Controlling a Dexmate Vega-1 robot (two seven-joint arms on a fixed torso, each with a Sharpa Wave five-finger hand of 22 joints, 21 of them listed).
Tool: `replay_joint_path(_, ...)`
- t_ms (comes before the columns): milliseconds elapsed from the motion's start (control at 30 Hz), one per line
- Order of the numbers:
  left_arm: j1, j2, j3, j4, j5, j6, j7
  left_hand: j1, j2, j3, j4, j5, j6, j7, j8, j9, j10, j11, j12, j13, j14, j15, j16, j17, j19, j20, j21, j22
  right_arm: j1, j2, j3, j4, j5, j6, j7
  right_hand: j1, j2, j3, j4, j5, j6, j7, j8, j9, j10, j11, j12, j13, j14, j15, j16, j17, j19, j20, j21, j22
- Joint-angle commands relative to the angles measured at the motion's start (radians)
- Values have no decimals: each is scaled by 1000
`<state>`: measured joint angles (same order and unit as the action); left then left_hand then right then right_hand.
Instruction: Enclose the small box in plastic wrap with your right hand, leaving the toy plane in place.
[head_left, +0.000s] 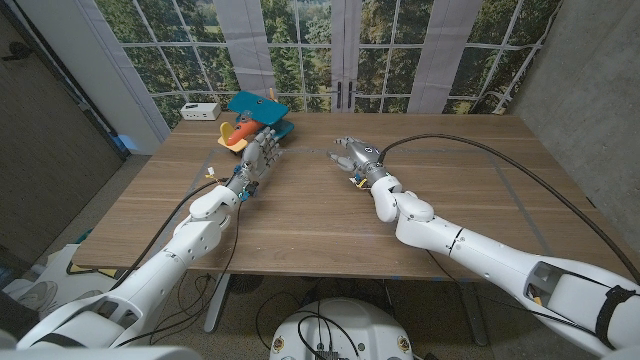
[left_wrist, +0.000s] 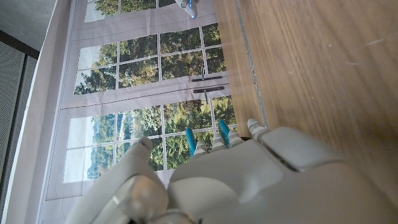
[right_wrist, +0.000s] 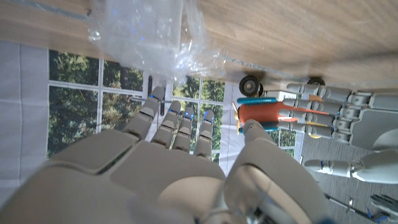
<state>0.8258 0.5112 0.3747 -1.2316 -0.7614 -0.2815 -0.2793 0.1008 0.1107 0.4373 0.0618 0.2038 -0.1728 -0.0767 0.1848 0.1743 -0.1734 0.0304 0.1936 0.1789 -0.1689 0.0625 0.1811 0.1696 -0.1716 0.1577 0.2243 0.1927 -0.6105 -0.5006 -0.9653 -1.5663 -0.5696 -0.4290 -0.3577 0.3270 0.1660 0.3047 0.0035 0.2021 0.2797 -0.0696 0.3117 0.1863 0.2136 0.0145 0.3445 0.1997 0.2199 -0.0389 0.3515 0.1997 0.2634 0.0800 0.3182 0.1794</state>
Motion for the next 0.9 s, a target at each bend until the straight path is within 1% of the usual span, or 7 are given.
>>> replay_joint_path(33, 4, 6, -2, -6, -1, 1, -2, 8, 0, 5, -3, -3, -110, -8, -1, 3, -154, 5, 8, 5, -138, 8, 1, 4, -21, 3, -3, 5, -49, 25, 53, 43, -42, 101, -190, 21, -1, 22, -5, -5, 50, 8, 11, 2, 44, 5, 10, 2, 39, -14, 9, 0, 28, 0, 7, 4)
replay_joint_path(133, 8, 9, -4, -12, -3, 3, -1, 8, 0, 5, -3, -3, -109, -8, -1, 3, -152, 5, 8, 5, -137, 9, 1, 4, -20, 2, -2, 5, -57, 28, 68, 41, -37, 113, -208, 26, -2, 34, -8, -7, 81, 13, 15, 2, 74, 1, 14, 1, 68, -10, 13, 0, 40, 0, 8, 4)
replay_joint_path(200, 10, 12, -5, -15, -3, 4, -1, 8, 0, 5, -3, -3, -109, -10, -1, 3, -148, 13, 10, 5, -136, 8, 2, 4, -20, 3, -2, 5, -62, 34, 74, 42, -41, 107, -223, 26, 0, 39, -7, -8, 103, 18, 19, 2, 93, 1, 16, 1, 89, -11, 19, 1, 50, 0, 10, 4)
replay_joint_path(400, 14, 16, -6, -21, 2, 0, 5, 4, -4, 2, -2, -4, -107, -12, 0, 3, -135, 14, 14, 5, -118, 44, 7, 5, -34, 10, -8, 5, -83, 41, 114, 31, 3, 130, -242, 29, 2, 54, -8, -10, 140, 30, 22, 1, 123, 7, 18, 0, 112, -11, 19, 1, 67, -1, 13, 4)
replay_joint_path(467, 15, 16, -7, -22, 3, -2, 6, 4, -4, 2, -2, -4, -105, -13, 1, 3, -131, 17, 15, 5, -116, 46, 7, 5, -36, 7, -8, 5, -86, 40, 121, 29, 10, 137, -246, 30, 4, 57, -8, -10, 148, 31, 24, 1, 126, 8, 17, 0, 114, -10, 19, 1, 67, -2, 12, 4)
replay_joint_path(767, 25, 20, -10, -32, 0, -10, 7, 2, -6, 1, -1, -4, -102, -16, 1, 3, -120, 20, 18, 5, -107, 45, 9, 5, -31, 8, -6, 5, -127, 7, 214, -21, 159, 262, -216, 38, 9, 76, -10, -12, 182, 48, 27, 1, 144, 14, 14, -1, 127, -4, 16, 0, 70, 0, 10, 4)
replay_joint_path(900, 28, 22, -11, -36, -1, -11, 5, 1, -7, 0, -1, -4, -101, -16, 1, 3, -120, 20, 18, 5, -107, 44, 8, 6, -31, 9, -6, 5, -139, -8, 251, -24, 238, 344, -179, 57, 15, 95, -22, -12, 208, 61, 30, 1, 157, 14, 13, -1, 129, -1, 13, 1, 72, -2, 8, 5)
